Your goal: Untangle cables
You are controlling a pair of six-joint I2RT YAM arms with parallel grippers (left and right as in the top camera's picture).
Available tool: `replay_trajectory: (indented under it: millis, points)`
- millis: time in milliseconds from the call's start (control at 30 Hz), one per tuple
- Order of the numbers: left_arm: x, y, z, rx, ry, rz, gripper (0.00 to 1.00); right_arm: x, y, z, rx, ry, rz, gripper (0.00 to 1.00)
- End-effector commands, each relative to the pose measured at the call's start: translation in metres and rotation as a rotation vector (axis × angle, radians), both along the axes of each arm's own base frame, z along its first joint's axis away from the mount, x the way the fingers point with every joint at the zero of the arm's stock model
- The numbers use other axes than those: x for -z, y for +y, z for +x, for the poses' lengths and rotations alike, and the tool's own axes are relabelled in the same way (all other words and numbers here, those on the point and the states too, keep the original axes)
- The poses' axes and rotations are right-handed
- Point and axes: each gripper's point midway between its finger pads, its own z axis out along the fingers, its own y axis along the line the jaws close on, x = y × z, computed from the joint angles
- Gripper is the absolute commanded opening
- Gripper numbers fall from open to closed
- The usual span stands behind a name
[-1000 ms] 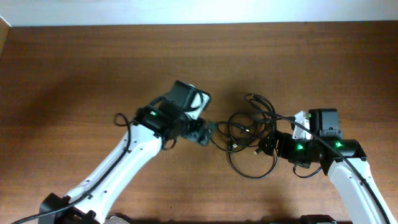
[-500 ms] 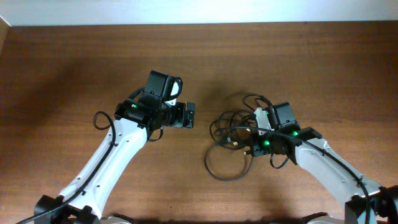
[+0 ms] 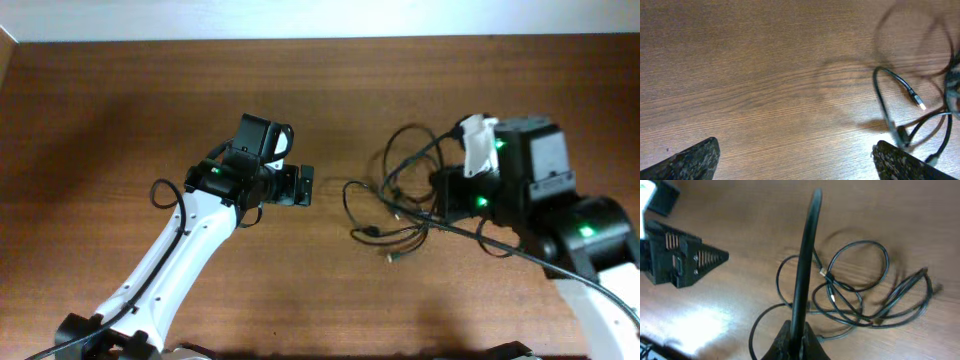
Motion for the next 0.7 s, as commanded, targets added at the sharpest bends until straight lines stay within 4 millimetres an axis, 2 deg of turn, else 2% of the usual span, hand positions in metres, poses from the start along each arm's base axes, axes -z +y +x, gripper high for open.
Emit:
replay_trajectory:
  millis: [0, 67, 133, 233, 267, 333, 433, 533, 567, 600, 667]
  points:
    - [-0.007, 0.002, 0.0, -0.015, -0.019, -0.005, 0.99, -0.06, -0.012, 0.008, 0.061, -0.164, -0.009, 0.04]
    - [-0.007, 0.002, 0.0, -0.015, -0.019, -0.005, 0.99, -0.102, -0.011, 0.008, 0.064, -0.268, 0.027, 0.04]
    - [-0.007, 0.002, 0.0, -0.015, -0.019, -0.005, 0.99, -0.158, -0.012, 0.006, 0.069, -0.42, 0.079, 0.04]
    - [-0.007, 0.002, 0.0, -0.015, -0.019, -0.005, 0.99, -0.212, -0.013, 0.003, 0.074, -0.583, 0.136, 0.04]
    - [-0.007, 0.002, 0.0, -0.014, -0.019, -0.005, 0.99, -0.248, -0.014, 0.0, 0.078, -0.701, 0.181, 0.04]
    - [-0.007, 0.002, 0.0, -0.015, -0.019, -0.005, 0.99, -0.294, -0.016, -0.004, 0.085, -0.865, 0.237, 0.04]
    - [-0.007, 0.002, 0.0, -0.015, -0.019, -0.005, 0.99, -0.346, -0.041, -0.005, 0.228, -1.075, 0.267, 0.04]
    - [-0.007, 0.002, 0.0, -0.015, -0.019, -0.005, 0.99, -0.367, -0.067, -0.007, 0.369, -1.179, 0.224, 0.04]
    - [-0.007, 0.002, 0.0, -0.015, -0.019, -0.005, 0.99, -0.367, -0.073, -0.006, 0.4, -1.185, 0.196, 0.04]
    - [-0.007, 0.002, 0.0, -0.015, -0.019, -0.005, 0.99, -0.354, -0.074, -0.001, 0.401, -1.139, 0.147, 0.04]
    - [-0.007, 0.002, 0.0, -0.014, -0.019, -0.005, 0.99, -0.307, -0.085, 0.009, 0.452, -0.967, 0.017, 0.04]
